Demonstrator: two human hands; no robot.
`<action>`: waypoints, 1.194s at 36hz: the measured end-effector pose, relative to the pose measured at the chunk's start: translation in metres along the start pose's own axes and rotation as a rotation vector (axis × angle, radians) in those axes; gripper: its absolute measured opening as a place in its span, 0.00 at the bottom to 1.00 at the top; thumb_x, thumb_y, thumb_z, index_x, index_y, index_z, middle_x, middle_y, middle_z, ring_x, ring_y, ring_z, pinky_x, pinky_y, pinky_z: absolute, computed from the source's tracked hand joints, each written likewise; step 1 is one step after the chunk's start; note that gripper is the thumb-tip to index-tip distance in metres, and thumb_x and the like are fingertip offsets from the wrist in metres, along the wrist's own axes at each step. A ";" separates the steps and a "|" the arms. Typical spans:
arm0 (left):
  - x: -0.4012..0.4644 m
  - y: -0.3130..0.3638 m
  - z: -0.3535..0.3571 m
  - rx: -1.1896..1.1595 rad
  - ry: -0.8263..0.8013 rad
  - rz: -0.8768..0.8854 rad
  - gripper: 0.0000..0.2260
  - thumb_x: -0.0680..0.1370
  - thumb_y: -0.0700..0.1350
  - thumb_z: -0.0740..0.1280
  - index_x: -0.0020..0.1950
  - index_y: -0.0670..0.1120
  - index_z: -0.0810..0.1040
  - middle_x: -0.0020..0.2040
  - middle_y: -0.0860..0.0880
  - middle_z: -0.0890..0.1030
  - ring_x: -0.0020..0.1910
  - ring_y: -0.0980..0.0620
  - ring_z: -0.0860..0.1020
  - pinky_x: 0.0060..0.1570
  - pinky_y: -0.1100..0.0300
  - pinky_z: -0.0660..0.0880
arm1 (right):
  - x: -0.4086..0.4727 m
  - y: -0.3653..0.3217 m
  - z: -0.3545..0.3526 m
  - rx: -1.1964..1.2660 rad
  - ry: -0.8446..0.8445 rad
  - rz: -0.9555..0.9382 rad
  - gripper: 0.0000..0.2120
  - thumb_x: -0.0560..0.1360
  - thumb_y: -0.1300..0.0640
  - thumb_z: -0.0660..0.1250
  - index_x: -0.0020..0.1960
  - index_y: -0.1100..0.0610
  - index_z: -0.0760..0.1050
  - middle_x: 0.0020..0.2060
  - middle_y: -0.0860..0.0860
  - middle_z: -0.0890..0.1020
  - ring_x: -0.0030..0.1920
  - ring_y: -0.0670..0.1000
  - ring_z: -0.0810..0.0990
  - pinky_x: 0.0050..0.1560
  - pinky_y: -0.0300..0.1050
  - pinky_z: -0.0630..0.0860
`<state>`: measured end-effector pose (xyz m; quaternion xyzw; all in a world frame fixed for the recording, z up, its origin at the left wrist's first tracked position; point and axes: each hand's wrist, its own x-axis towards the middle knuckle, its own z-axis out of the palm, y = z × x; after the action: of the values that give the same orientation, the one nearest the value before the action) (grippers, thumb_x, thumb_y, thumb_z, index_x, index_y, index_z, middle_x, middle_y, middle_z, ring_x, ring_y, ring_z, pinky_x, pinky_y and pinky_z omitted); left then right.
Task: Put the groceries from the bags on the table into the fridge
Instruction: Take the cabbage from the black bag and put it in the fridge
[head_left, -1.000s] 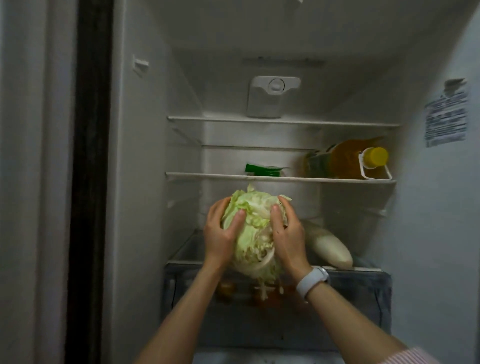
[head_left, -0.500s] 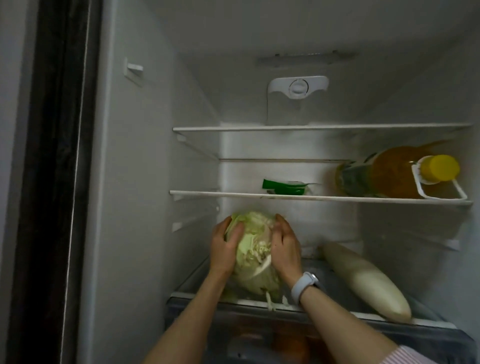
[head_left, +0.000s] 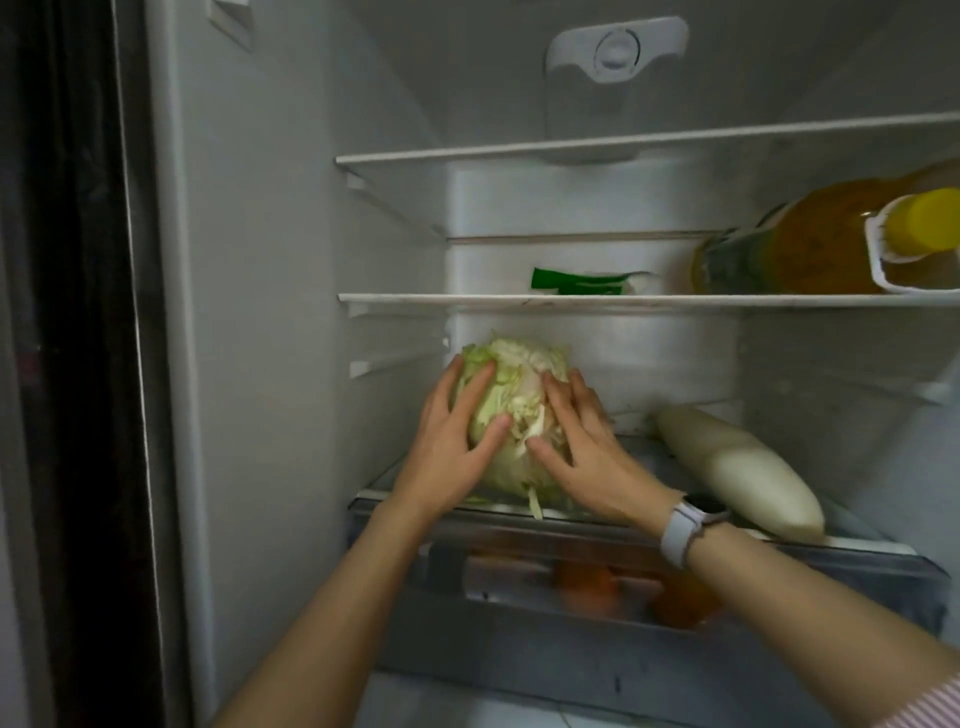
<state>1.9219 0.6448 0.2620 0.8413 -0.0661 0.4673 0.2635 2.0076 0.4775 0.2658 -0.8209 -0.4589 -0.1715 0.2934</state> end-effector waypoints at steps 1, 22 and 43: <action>-0.002 -0.001 -0.003 -0.008 -0.051 -0.015 0.25 0.76 0.62 0.61 0.69 0.69 0.52 0.77 0.54 0.48 0.75 0.51 0.52 0.72 0.54 0.54 | -0.003 0.002 -0.002 -0.049 -0.033 -0.012 0.39 0.74 0.37 0.58 0.69 0.35 0.30 0.73 0.47 0.31 0.74 0.53 0.33 0.73 0.55 0.44; 0.045 -0.022 0.015 0.134 -0.023 -0.156 0.24 0.81 0.53 0.53 0.76 0.57 0.49 0.77 0.47 0.56 0.72 0.43 0.62 0.65 0.48 0.67 | 0.050 0.006 0.018 0.089 0.188 -0.020 0.29 0.78 0.59 0.60 0.75 0.51 0.52 0.75 0.56 0.55 0.74 0.55 0.54 0.74 0.46 0.52; 0.000 0.019 0.004 0.390 -0.165 -0.119 0.28 0.78 0.53 0.61 0.76 0.57 0.53 0.77 0.46 0.49 0.74 0.41 0.52 0.67 0.37 0.60 | -0.038 -0.018 -0.013 -0.150 0.063 0.175 0.27 0.78 0.56 0.58 0.74 0.56 0.54 0.72 0.57 0.63 0.71 0.57 0.62 0.70 0.51 0.60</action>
<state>1.9181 0.6267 0.2681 0.9141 0.0537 0.3847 0.1167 1.9721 0.4522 0.2609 -0.8716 -0.3619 -0.2049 0.2594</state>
